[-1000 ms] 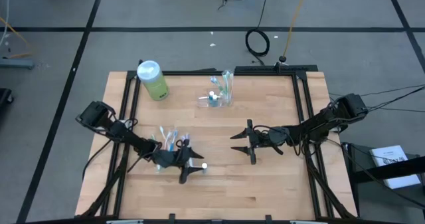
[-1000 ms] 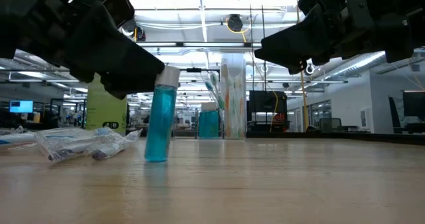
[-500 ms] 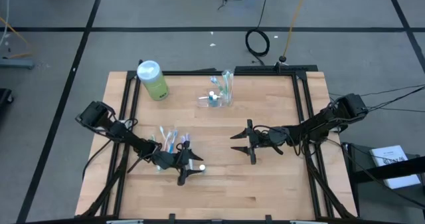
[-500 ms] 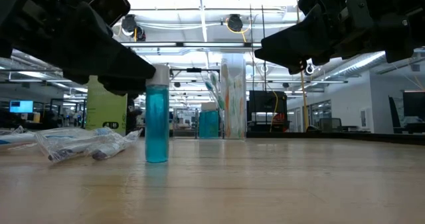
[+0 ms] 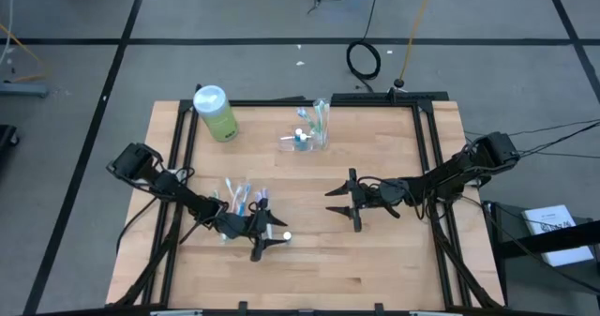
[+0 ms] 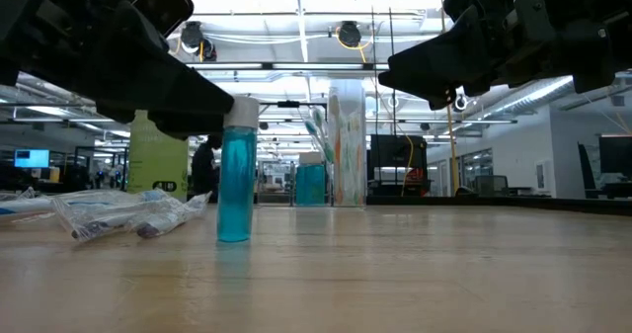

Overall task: Pick & Place toothbrushing station
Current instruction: Put the blue mouthwash into the transparent organizer

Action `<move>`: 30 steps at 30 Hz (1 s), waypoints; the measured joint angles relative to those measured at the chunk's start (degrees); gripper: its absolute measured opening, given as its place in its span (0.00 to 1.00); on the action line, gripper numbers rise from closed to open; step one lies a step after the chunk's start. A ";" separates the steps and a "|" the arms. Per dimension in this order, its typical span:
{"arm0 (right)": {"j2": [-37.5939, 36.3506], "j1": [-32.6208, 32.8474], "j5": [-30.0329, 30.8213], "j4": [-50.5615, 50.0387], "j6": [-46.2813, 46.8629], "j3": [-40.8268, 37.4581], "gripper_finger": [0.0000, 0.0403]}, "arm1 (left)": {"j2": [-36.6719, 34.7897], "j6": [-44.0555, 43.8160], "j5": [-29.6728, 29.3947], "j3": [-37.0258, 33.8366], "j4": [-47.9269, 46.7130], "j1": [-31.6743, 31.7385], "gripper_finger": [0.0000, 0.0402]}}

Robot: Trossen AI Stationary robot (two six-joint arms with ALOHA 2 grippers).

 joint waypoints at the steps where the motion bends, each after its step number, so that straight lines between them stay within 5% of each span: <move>1: 0.00 0.00 0.00 0.00 0.00 0.00 0.45 | 0.07 0.05 0.02 0.00 0.02 -0.03 0.59; 8: 0.00 0.00 0.02 0.08 0.00 0.00 0.45 | 5.59 1.65 0.57 1.46 4.32 0.04 0.59; 30: -0.02 0.00 -0.08 0.07 0.00 -0.02 0.45 | 3.68 4.58 0.43 1.84 3.87 0.41 0.59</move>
